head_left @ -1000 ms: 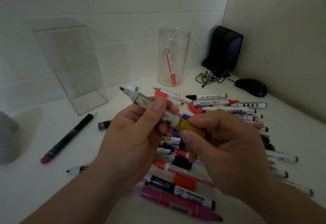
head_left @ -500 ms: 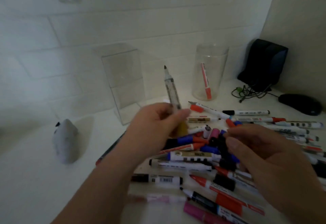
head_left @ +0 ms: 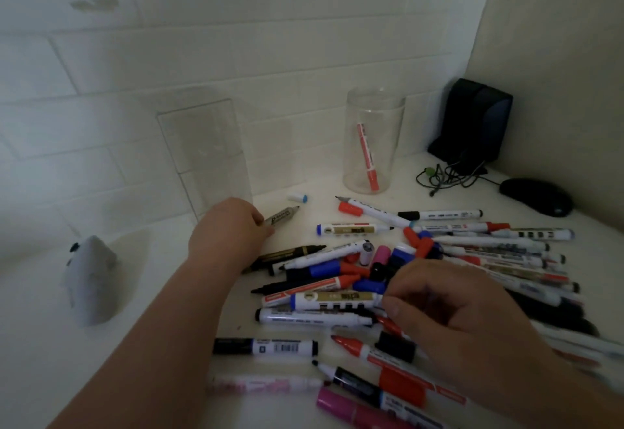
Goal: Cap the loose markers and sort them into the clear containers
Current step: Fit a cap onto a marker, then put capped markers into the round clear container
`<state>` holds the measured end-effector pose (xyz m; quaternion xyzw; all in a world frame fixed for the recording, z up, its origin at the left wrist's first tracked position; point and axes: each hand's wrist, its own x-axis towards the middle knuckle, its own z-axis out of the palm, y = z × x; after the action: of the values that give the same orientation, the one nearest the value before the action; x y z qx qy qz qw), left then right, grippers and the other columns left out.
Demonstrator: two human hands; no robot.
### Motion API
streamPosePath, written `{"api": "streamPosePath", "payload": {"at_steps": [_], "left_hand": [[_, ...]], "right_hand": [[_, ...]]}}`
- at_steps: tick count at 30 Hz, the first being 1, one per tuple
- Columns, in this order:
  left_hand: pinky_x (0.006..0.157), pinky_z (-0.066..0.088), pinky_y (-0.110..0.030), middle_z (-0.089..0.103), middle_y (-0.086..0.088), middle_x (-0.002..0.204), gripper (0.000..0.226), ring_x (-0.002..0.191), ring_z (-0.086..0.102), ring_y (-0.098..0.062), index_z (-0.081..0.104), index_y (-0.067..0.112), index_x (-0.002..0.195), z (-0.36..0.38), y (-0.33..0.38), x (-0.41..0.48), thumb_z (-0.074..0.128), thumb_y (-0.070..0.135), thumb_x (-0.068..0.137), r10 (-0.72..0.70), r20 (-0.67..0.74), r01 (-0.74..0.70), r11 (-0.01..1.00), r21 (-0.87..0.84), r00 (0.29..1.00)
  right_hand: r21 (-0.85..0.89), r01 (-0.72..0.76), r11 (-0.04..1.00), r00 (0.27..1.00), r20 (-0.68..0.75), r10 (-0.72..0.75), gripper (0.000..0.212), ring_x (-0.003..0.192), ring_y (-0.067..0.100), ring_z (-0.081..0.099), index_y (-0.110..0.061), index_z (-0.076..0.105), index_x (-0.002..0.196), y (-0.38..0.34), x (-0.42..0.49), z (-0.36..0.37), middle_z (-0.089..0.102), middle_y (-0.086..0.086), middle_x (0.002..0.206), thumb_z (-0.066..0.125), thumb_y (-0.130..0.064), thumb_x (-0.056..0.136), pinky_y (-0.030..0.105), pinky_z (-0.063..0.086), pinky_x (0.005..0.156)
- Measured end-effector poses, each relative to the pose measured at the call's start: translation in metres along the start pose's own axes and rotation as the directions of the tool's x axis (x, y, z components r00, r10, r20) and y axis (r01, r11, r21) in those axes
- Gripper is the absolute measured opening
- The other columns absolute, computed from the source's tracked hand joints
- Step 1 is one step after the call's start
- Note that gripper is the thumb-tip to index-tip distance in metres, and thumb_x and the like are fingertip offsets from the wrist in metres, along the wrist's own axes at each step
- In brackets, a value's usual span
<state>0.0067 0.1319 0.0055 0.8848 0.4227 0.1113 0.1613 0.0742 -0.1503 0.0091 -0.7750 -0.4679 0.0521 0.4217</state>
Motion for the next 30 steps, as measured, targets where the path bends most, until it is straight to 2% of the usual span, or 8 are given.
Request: {"api": "streamPosePath", "payload": {"at_steps": [6,9,13,16,19,22,26,30], "left_hand": [[0.073,0.056,-0.03,0.071,-0.002,0.075,0.015,0.069,0.066,-0.014,0.077,0.02,0.085,-0.007,-0.004,-0.005,0.074,0.036,0.085,-0.035,0.032,0.033,0.999,0.043,0.999],[0.075,0.056,-0.033,0.074,-0.008,0.08,0.011,0.073,0.068,-0.017,0.069,0.02,0.079,-0.008,-0.005,-0.008,0.074,0.03,0.083,-0.047,0.053,0.045,0.998,0.055,0.997],[0.073,0.048,-0.029,0.067,0.004,0.086,0.022,0.074,0.06,-0.011,0.073,0.022,0.102,-0.009,-0.007,-0.008,0.073,0.038,0.086,-0.032,0.024,0.032,0.999,-0.007,0.999],[0.074,0.049,-0.034,0.063,0.001,0.082,0.024,0.076,0.058,-0.017,0.063,0.022,0.082,-0.011,-0.002,-0.01,0.058,0.041,0.097,0.014,-0.099,-0.023,0.996,-0.087,0.995],[0.066,0.043,-0.032,0.056,-0.001,0.07,0.041,0.068,0.054,-0.016,0.055,0.019,0.071,-0.012,0.015,-0.022,0.047,0.045,0.102,0.108,-0.17,-0.128,0.985,-0.114,0.979],[0.065,0.046,-0.034,0.056,-0.003,0.067,0.055,0.066,0.056,-0.018,0.052,0.009,0.071,-0.008,0.031,-0.036,0.036,0.049,0.105,0.224,-0.113,-0.234,0.968,-0.092,0.968],[0.064,0.04,-0.033,0.054,-0.001,0.067,0.053,0.066,0.052,-0.017,0.048,0.019,0.064,0.004,0.035,-0.04,0.033,0.048,0.105,0.276,-0.079,-0.282,0.956,-0.081,0.958],[0.066,0.043,-0.032,0.056,0.002,0.075,0.036,0.071,0.054,-0.016,0.051,0.022,0.077,0.01,0.031,-0.036,0.043,0.046,0.102,0.273,-0.075,-0.278,0.958,-0.075,0.959]], "right_hand": [[0.009,0.022,1.0,1.0,0.02,-0.022,0.011,0.078,0.013,0.062,-0.036,0.068,0.077,0.002,-0.001,0.001,0.066,-0.013,0.084,0.073,-0.029,0.085,0.022,0.049,0.068],[-0.02,0.012,1.0,1.0,0.016,-0.011,0.011,0.078,0.012,0.063,-0.035,0.068,0.078,0.003,-0.001,0.001,0.066,-0.013,0.085,0.073,-0.028,0.085,0.023,0.05,0.069],[-0.07,-0.049,0.996,0.998,-0.04,0.047,0.016,0.068,0.008,0.061,-0.034,0.07,0.076,-0.003,0.006,-0.008,0.066,-0.014,0.076,0.072,-0.022,0.086,0.013,0.047,0.058],[-0.199,-0.078,0.977,0.996,-0.048,0.07,0.019,0.072,-0.001,0.061,-0.038,0.063,0.077,-0.018,0.033,-0.02,0.064,-0.015,0.068,0.067,-0.023,0.088,0.004,0.045,0.065],[-0.432,-0.089,0.897,0.995,-0.008,0.095,0.008,0.077,-0.003,0.059,-0.034,0.064,0.093,-0.014,0.087,-0.023,0.06,-0.022,0.082,0.064,-0.026,0.093,0.007,0.043,0.062],[-0.623,-0.119,0.773,0.989,-0.009,0.146,0.019,0.095,0.013,0.06,-0.027,0.067,0.109,0.016,0.145,-0.013,0.064,-0.008,0.103,0.064,-0.023,0.09,0.026,0.05,0.084],[-0.778,-0.104,0.62,0.952,0.102,0.288,0.026,0.096,0.021,0.06,-0.013,0.066,0.112,0.04,0.183,0.006,0.063,0.005,0.111,0.066,-0.016,0.086,0.03,0.052,0.082],[-0.816,-0.084,0.573,0.935,0.134,0.328,0.031,0.1,0.021,0.061,-0.01,0.061,0.119,0.05,0.189,0.021,0.061,0.007,0.116,0.065,-0.016,0.089,0.03,0.053,0.086]]}}
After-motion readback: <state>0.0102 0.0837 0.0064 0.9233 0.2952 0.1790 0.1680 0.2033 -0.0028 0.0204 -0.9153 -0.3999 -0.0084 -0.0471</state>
